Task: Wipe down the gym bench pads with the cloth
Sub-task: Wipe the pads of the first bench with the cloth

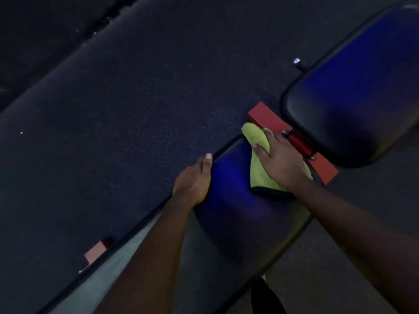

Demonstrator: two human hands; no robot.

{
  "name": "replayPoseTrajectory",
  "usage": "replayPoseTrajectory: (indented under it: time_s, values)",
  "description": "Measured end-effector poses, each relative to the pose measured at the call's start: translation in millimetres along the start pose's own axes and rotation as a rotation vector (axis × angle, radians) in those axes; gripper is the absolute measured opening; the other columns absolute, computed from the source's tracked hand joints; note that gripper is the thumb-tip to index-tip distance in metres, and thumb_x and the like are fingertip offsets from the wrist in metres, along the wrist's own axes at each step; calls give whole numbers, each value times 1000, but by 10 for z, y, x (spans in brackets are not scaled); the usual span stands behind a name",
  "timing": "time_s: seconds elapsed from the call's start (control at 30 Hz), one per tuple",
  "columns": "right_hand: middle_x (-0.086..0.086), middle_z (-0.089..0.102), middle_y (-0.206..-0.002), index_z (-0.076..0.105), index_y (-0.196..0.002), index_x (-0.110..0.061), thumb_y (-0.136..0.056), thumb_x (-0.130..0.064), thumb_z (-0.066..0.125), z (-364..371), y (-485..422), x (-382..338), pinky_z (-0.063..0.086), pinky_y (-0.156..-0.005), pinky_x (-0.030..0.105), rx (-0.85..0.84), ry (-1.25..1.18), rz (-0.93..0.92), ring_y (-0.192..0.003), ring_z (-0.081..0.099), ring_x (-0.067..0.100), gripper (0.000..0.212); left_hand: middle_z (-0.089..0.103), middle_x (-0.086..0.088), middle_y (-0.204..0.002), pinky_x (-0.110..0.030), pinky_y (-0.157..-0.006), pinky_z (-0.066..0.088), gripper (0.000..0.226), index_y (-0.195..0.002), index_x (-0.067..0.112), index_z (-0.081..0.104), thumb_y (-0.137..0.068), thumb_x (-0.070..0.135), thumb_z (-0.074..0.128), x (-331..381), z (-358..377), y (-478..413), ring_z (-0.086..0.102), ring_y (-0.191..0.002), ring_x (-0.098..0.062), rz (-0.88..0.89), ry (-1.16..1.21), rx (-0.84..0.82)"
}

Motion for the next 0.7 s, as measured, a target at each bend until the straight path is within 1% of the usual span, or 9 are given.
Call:
replayPoseTrajectory:
  time_s: [0.07,0.13,0.27,0.37,0.4,0.43,0.53,0.57,0.7]
  values:
    - [10,64,-126,54,-137,-22,-102,-55,43,26,-313,-209,43,-85,40,-69,52,-12,-117,59,33,49,51,-11,-145,-49,-110,34,70,-148,28,40,-99,64,5,-36,-38,21,49,-132,-30,-26,56,-41]
    - [8,67,-122,61,-128,-28,-98,-59,44,30,-557,-415,38,-80,38,-185,133,-46,-114,60,34,47,54,-11,-141,-48,-109,37,74,-141,23,50,-99,65,6,-107,-85,41,52,-127,-28,-64,83,-38]
    - [7,66,-128,64,-132,-32,-92,-67,43,125,-725,-879,37,-78,37,-448,407,-272,-115,60,31,57,59,-17,-129,-40,-97,39,73,-125,10,59,-102,61,11,-514,-148,233,56,-113,-28,-238,41,62]
    - [-1,69,-124,63,-129,-36,-94,-69,41,111,-590,-947,40,-87,40,-499,392,-472,-114,61,25,53,64,-19,-113,-42,-94,45,66,-98,13,58,-101,61,14,-811,-115,403,58,-94,-26,-299,5,126]
    - [-1,69,-124,63,-128,-36,-94,-70,41,44,-602,-901,40,-92,41,-515,377,-471,-115,61,24,53,65,-19,-110,-42,-93,46,63,-94,14,57,-101,60,14,-855,-110,439,56,-90,-26,-305,7,145]
    - [1,67,-127,62,-130,-34,-94,-72,41,-9,-658,-801,42,-95,42,-528,351,-402,-117,60,25,56,65,-18,-109,-42,-93,45,63,-95,13,57,-102,59,14,-878,-107,455,56,-89,-26,-311,0,152]
    - [13,58,-140,57,-139,-21,-86,-80,39,-79,-866,-628,45,-101,43,-572,286,-39,-122,56,33,82,64,-17,-110,-42,-95,45,65,-105,8,61,-104,54,15,-902,-126,493,59,-98,-30,-317,-15,189]
    - [15,57,-141,56,-139,-17,-84,-80,37,-40,-900,-646,45,-100,43,-567,301,1,-121,55,34,86,64,-17,-112,-43,-97,44,64,-106,8,61,-105,53,16,-922,-124,497,59,-102,-31,-310,-32,197]
    - [15,57,-139,57,-136,-13,-95,-67,32,160,-783,-987,41,-91,41,-499,559,-139,-124,55,34,72,66,-16,-111,-46,-99,43,56,-100,13,61,-105,50,20,-1162,-89,489,60,-102,-33,-335,-49,239]
Point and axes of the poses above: each hand's wrist, its own y-axis away from the middle knuckle, its own z-axis out of the palm, x = y × z, the point moved 1 cm from there along -y, towards the middle knuckle
